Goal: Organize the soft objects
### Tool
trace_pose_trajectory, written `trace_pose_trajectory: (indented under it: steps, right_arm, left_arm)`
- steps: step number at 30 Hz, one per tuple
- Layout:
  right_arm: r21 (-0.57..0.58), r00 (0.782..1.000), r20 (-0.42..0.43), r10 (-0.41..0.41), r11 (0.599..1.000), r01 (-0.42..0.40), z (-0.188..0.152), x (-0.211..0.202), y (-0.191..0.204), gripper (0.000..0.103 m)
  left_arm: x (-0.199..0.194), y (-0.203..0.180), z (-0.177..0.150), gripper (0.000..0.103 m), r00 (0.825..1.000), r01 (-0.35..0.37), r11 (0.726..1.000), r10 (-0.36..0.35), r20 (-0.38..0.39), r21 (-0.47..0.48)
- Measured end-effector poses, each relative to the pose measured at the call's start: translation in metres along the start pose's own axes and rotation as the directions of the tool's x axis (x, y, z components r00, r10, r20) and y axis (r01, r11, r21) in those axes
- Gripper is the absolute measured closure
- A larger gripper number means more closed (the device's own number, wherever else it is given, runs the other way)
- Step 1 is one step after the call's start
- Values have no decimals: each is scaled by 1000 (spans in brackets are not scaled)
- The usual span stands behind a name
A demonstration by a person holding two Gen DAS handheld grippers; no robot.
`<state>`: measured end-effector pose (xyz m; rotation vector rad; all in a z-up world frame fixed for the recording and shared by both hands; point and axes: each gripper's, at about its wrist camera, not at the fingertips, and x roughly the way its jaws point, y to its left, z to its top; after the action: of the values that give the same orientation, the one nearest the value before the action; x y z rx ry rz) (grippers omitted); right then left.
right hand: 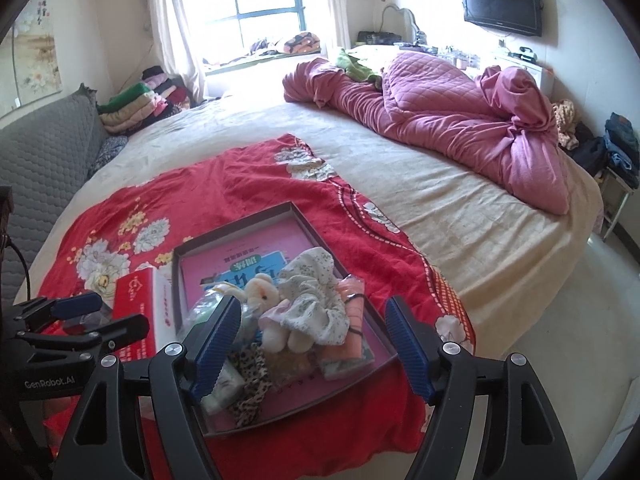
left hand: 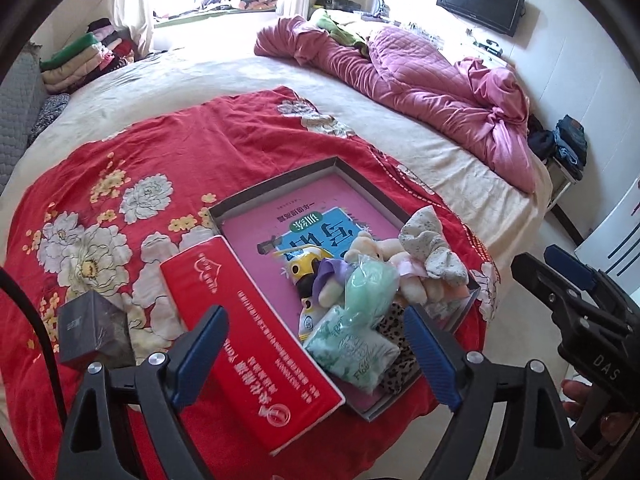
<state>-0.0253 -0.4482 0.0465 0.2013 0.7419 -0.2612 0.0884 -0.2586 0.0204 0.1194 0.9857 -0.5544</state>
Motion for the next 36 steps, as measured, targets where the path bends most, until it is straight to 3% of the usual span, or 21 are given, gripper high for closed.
trace_pose_trajectory:
  steps: [15, 36]
  right_arm:
    - [-17, 1000, 19, -13, 1000, 14, -16, -31, 39, 27]
    - [-21, 996, 70, -55, 998, 57, -71, -93, 70, 27]
  left_arm:
    - [-35, 23, -23, 15, 999, -27, 999, 28, 44, -23]
    - [-71, 27, -73, 14, 997, -57, 998, 58, 58, -17]
